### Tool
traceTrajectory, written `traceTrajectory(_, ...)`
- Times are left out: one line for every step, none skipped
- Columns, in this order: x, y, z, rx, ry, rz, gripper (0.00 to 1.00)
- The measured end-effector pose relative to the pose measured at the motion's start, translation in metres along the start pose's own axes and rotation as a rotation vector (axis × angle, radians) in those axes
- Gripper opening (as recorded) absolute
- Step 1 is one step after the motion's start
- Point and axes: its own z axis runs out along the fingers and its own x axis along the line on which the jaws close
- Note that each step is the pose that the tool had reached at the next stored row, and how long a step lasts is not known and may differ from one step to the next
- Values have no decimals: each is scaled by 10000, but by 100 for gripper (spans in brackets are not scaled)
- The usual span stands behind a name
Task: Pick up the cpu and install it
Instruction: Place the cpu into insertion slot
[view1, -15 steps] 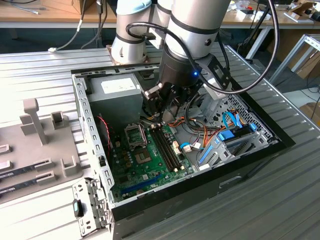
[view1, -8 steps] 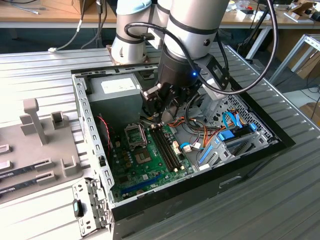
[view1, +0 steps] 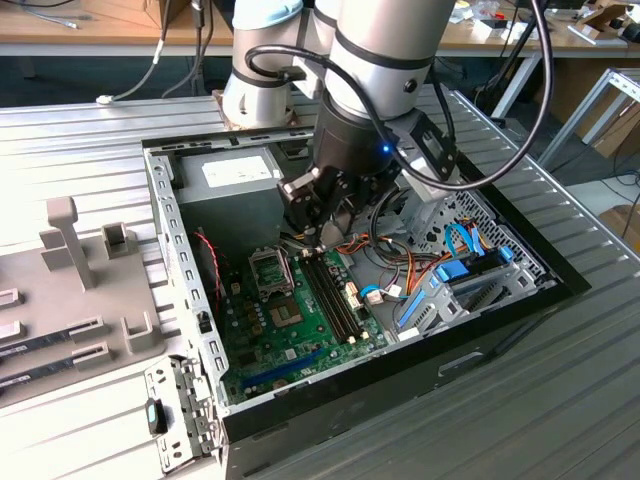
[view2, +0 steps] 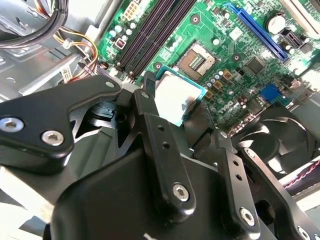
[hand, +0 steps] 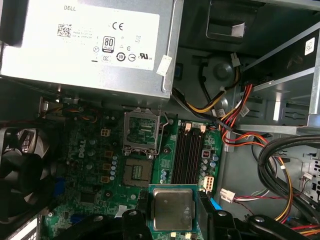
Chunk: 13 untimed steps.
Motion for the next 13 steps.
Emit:
traceTrajectory(6,-1,1,-1,0,0,47)
traceTrajectory(10,-2,1,0,0,0,47)
traceTrajectory(15,-4,0,1,0,-1,47)
traceTrajectory(19,-5,1,0,0,0,47)
traceTrajectory(26,-8,1,0,0,0,47)
traceTrajectory(28,-10,2,0,0,0,47)
traceTrajectory(32,-11,2,0,0,0,47)
traceTrajectory(37,-15,2,0,0,0,47)
traceTrajectory(42,-17,3,-1,-1,0,47)
traceTrajectory(45,-19,3,0,0,0,47)
traceTrajectory(48,-21,3,0,0,0,47)
traceTrajectory(53,-24,4,0,0,0,47)
traceTrajectory(60,-27,4,0,0,0,47)
